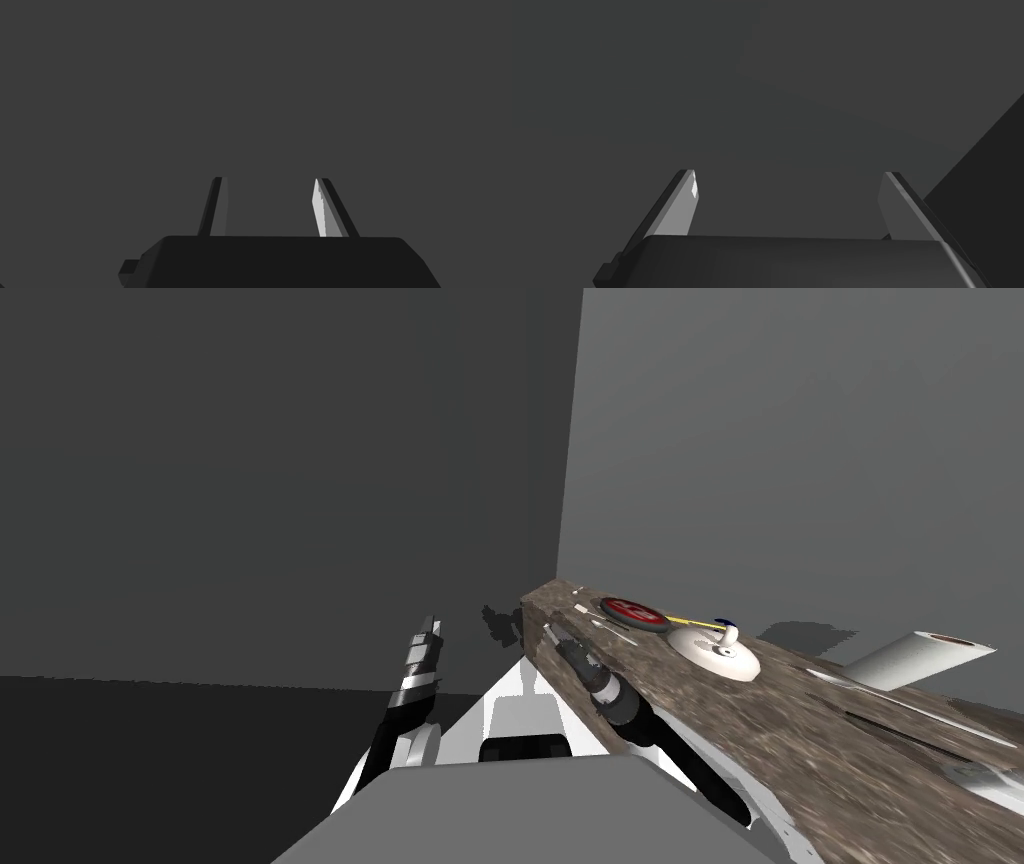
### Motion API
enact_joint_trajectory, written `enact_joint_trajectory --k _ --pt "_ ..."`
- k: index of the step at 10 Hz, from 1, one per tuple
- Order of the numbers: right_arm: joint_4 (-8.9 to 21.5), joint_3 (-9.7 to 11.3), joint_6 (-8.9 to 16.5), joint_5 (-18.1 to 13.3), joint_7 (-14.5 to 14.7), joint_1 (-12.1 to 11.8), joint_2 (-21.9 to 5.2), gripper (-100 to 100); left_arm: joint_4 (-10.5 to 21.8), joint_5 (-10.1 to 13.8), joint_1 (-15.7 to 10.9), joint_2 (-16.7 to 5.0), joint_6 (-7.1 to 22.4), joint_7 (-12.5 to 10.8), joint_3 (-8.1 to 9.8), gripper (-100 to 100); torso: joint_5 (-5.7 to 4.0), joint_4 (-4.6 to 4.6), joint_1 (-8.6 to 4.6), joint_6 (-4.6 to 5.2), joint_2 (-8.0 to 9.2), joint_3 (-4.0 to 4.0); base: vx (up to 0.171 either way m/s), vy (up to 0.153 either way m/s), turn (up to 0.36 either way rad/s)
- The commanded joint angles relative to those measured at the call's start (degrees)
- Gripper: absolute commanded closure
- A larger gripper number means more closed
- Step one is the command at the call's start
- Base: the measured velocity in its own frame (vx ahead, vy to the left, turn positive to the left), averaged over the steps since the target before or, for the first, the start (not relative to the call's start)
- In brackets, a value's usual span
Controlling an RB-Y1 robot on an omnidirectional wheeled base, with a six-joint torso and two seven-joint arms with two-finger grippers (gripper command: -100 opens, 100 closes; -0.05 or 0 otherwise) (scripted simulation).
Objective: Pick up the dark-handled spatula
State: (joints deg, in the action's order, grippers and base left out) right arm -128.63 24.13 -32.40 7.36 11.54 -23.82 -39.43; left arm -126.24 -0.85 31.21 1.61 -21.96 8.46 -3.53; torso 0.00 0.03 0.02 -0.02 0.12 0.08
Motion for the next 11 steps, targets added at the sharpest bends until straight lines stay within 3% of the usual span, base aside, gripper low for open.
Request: enact_joint_trajectory --k 1,2,3,5,6,8,9,11 --pt "0.21 1.22 -0.22 0.04 0.3 -0.53 -2.86 -100 0.0 0.0 0.0 0.0 0.0 0.0 0.0 0 0.0 0.0 0.0 0.0 0.0 0.0 -0.038 0.015 0.08" --pt "0.21 1.22 -0.22 0.04 0.3 -0.53 -3.87 -100 0.0 0.0 0.01 0.0 0.0 0.0 0.01 0 0.0 0.0 -0.02 0.05 0.01 0.01 -0.018 0.005 -0.036" --pt "0.92 3.6 0.35 0.48 0.67 -0.23 -5.8 -100 0.0 0.0 0.01 0.0 0.0 0.0 0.01 0 -0.01 0.0 -0.06 0.05 -0.04 -0.02 -0.033 0.016 0.181" --pt "0.92 3.6 0.35 0.48 0.67 -0.23 -8.64 -100 0.0 0.0 0.01 0.0 0.0 0.0 0.01 0 0.0 0.0 -0.03 0.05 -0.02 -0.01 -0.023 0.013 0.033" --pt "1.69 5.93 0.99 0.97 1.08 0.04 -10.74 -100 0.0 0.0 0.01 0.0 0.0 0.0 0.01 0 -0.01 -0.01 -0.05 0.05 -0.06 -0.03 -0.018 0.02 0.142" --pt "1.69 5.93 0.99 0.97 1.08 0.04 -13.56 -100 0.0 0.0 0.01 0.0 0.0 0.0 0.01 0 0.0 -0.01 -0.03 0.03 -0.06 -0.03 -0.017 0.011 0.057" --pt "2.52 8.2 1.68 1.52 1.51 0.28 -15.87 -100 0.0 0.0 0.01 0.0 0.0 0.0 0.01 0 -0.01 -0.01 -0.06 0.05 -0.09 -0.04 -0.011 0.018 0.185" --pt "2.52 8.2 1.68 1.52 1.51 0.28 -18.59 -100 0.0 0.0 0.01 0.0 0.0 0.0 0.01 0 0.0 -0.02 -0.04 0.05 -0.1 -0.05 -0.008 0.009 0.043"
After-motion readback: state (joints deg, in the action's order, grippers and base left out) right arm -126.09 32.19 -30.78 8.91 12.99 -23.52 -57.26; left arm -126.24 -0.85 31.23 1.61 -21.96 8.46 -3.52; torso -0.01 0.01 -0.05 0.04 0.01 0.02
